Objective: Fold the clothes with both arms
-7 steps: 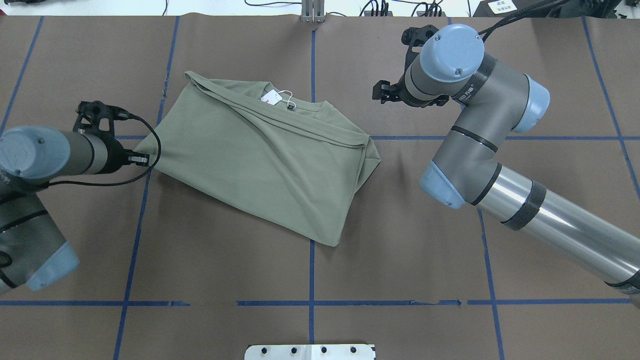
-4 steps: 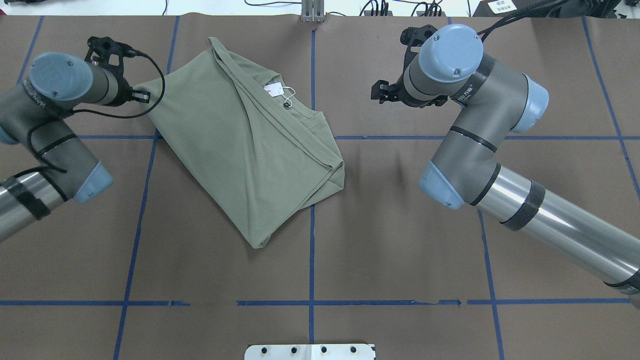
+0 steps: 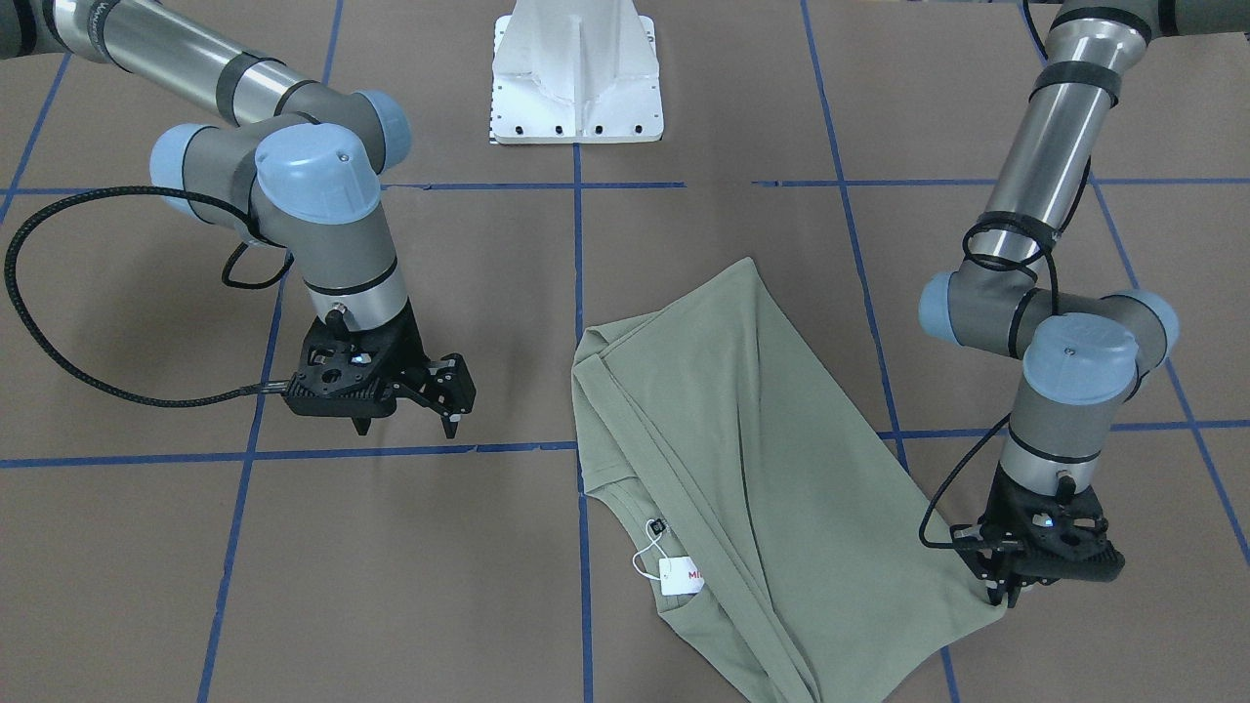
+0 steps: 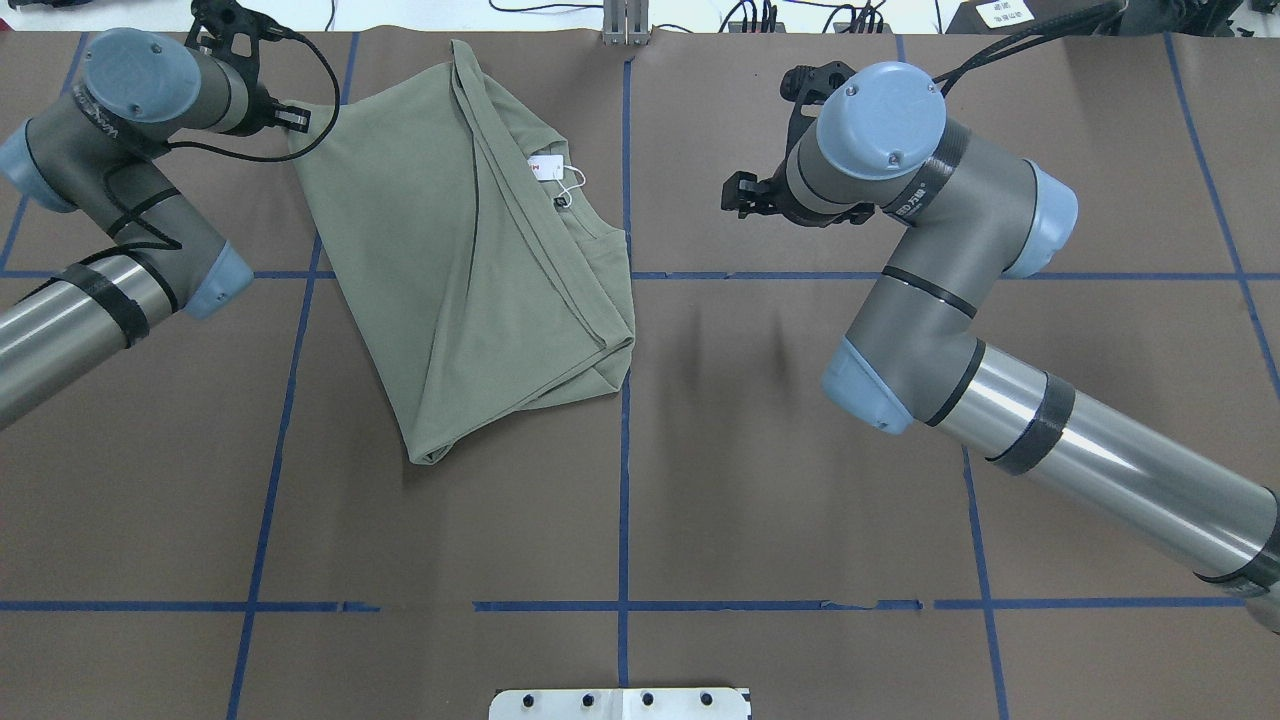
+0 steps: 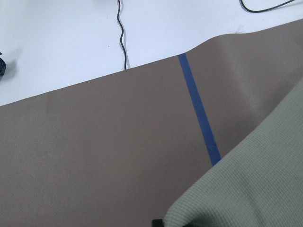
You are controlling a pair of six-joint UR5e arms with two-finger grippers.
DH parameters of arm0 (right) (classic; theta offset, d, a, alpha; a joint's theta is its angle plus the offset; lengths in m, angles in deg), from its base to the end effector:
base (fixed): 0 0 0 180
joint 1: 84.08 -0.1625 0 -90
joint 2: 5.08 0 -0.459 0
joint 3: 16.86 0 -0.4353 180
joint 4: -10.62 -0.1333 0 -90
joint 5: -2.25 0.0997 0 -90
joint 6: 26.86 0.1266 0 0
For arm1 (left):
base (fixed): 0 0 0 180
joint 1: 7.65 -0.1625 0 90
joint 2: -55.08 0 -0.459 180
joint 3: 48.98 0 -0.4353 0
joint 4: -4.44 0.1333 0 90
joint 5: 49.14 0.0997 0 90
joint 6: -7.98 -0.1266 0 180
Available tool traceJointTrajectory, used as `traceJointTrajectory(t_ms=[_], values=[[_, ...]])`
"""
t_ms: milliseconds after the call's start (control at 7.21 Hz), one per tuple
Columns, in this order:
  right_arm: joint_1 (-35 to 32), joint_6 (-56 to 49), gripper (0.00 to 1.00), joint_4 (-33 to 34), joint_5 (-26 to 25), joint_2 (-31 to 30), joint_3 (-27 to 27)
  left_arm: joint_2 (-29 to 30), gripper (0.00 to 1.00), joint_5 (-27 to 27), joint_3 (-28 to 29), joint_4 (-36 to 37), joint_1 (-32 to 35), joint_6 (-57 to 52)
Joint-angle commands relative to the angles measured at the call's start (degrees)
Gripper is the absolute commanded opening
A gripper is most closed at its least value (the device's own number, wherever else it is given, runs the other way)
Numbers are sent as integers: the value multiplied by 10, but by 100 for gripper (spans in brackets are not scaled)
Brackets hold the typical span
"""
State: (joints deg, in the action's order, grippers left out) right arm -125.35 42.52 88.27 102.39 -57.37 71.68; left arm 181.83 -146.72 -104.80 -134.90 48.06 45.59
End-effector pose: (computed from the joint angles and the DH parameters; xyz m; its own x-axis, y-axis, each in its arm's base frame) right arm -0.5215 -0.6053 0.2759 0.6589 0.1170 0.7431 -0.3398 0.9276 0.1552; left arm 0.3937 -0.7843 0.5097 0.8145 0.1993 -0.5448 0.1888 0.7969 0.5738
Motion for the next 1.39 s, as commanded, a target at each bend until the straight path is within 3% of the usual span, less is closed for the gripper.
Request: traceJointTrajectory(t_ms=[0,278,555,1249], values=[[27,102,100,0,-12,62,-40,-38,100,-78,-67,-20,2,3],[74,149,95,-38,-84,126,-122,-81,100,-100,-139,-20,0,4],[101,169,76,-64,-114,165,-196,-83,100,-104,-141,-21,-6,29],[120,152,51,-62,-123,167,-224,-86,100,-104,-140,-22,-7,29]])
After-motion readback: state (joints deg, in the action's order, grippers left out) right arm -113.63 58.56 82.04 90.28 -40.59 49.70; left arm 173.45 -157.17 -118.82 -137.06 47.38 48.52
